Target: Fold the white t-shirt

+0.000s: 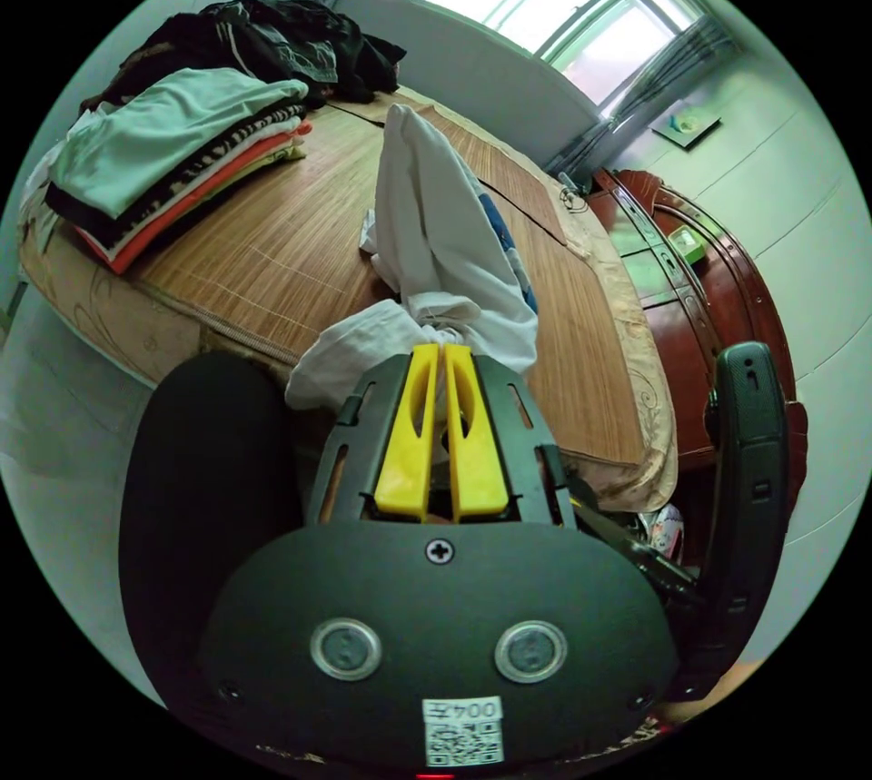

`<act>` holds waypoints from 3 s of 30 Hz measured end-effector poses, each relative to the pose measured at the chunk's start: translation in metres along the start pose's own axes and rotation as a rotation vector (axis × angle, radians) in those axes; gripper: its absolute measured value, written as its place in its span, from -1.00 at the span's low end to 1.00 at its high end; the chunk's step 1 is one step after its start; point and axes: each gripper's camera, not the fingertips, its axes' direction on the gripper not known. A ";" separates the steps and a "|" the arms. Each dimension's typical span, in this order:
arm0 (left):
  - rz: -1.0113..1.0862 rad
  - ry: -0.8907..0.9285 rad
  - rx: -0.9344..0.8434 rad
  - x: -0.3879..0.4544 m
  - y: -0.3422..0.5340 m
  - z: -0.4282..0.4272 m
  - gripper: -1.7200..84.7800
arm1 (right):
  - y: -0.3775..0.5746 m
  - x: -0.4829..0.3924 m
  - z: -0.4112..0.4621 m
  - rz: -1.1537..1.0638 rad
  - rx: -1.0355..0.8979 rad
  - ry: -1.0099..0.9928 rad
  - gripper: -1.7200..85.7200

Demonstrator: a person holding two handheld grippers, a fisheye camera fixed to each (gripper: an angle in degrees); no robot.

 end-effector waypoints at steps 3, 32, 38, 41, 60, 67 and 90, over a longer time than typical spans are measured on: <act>0.003 0.005 0.010 0.005 -0.005 -0.001 -0.93 | 0.000 0.000 -0.004 -0.003 0.011 0.006 -0.90; 0.035 0.088 0.015 0.045 -0.040 -0.008 -0.93 | 0.009 0.001 -0.039 0.035 0.073 0.054 -0.90; 0.035 0.085 0.015 0.043 -0.043 -0.003 -0.93 | 0.009 0.000 -0.037 0.037 0.072 0.050 -0.91; 0.043 0.079 0.008 0.043 -0.045 0.001 -0.93 | 0.009 0.000 -0.034 0.046 0.061 0.050 -0.90; 0.003 0.088 0.015 0.029 -0.048 0.011 -0.93 | 0.008 -0.008 -0.032 0.013 0.054 0.071 -0.90; 0.009 0.087 0.013 0.030 -0.047 0.012 -0.94 | 0.008 -0.006 -0.034 0.019 0.055 0.069 -0.90; 0.011 0.086 0.006 0.024 -0.040 0.020 -0.93 | 0.009 -0.004 -0.034 0.026 0.049 0.070 -0.90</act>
